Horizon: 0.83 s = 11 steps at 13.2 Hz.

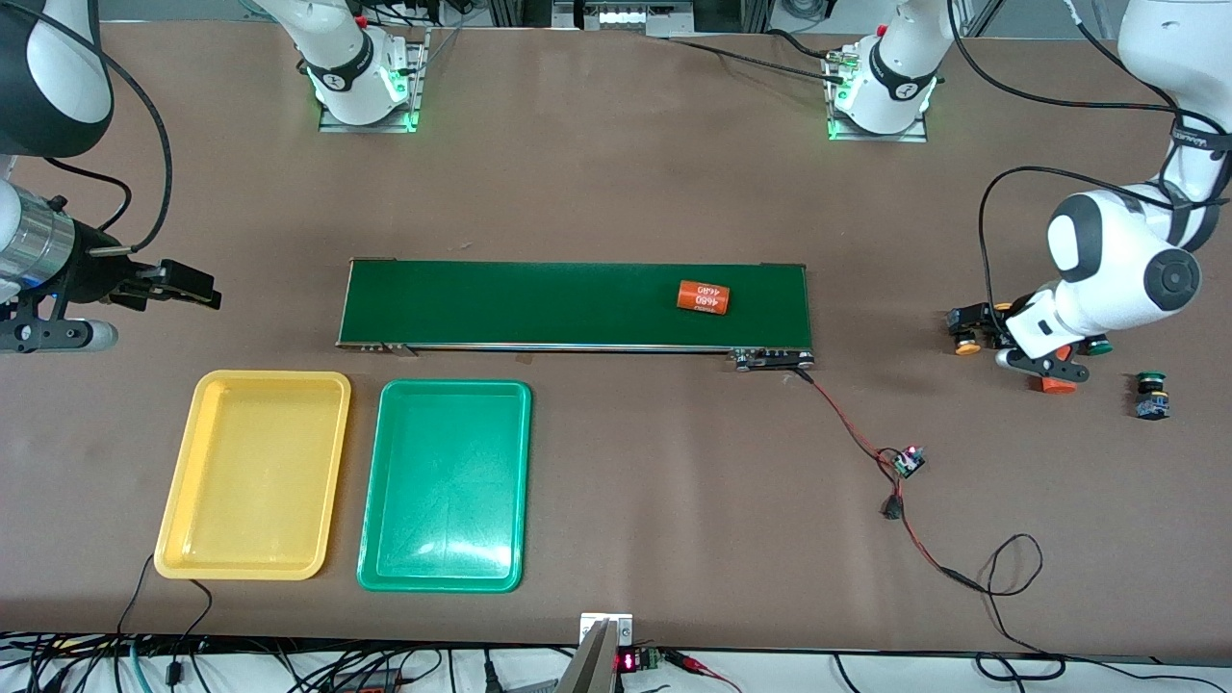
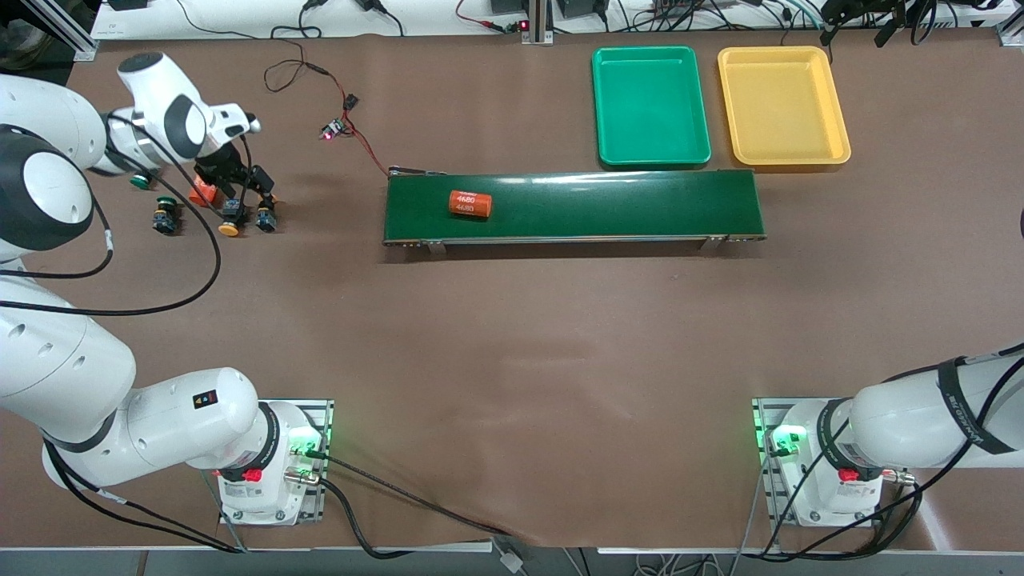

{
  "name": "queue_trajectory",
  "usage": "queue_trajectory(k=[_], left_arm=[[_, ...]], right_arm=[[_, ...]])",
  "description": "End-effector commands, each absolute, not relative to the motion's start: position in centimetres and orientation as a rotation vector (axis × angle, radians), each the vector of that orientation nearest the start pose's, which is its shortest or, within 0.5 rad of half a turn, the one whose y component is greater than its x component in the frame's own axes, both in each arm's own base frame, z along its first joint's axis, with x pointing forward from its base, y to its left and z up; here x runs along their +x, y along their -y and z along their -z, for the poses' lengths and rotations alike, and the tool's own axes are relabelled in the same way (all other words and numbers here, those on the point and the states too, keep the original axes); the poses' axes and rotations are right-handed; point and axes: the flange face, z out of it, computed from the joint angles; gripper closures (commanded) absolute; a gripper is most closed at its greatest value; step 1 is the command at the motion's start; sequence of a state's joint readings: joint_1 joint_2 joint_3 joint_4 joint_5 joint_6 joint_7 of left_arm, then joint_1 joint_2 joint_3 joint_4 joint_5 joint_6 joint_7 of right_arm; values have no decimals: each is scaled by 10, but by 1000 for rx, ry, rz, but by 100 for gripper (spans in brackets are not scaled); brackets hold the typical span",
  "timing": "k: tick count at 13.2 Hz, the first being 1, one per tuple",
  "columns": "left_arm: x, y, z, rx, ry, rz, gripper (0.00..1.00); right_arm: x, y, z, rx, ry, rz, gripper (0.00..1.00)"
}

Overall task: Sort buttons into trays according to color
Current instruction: 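Move the left gripper back over the yellow-capped button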

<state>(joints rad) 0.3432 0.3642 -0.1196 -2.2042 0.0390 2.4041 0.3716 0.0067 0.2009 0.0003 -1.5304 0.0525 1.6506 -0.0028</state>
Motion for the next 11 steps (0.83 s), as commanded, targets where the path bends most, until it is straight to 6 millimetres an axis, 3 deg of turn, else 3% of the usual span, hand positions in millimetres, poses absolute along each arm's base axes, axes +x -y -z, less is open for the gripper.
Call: queue_trajectory(k=[1,11], left_arm=[[516,-116,-200,-3174,-215,-227,0],[503,-94,-180,-3176,-117,-314,0]], right_arm=[[616,-10,-535,-3069,15,-113,0],[616,-10,-535,-3069,15,-113,0]])
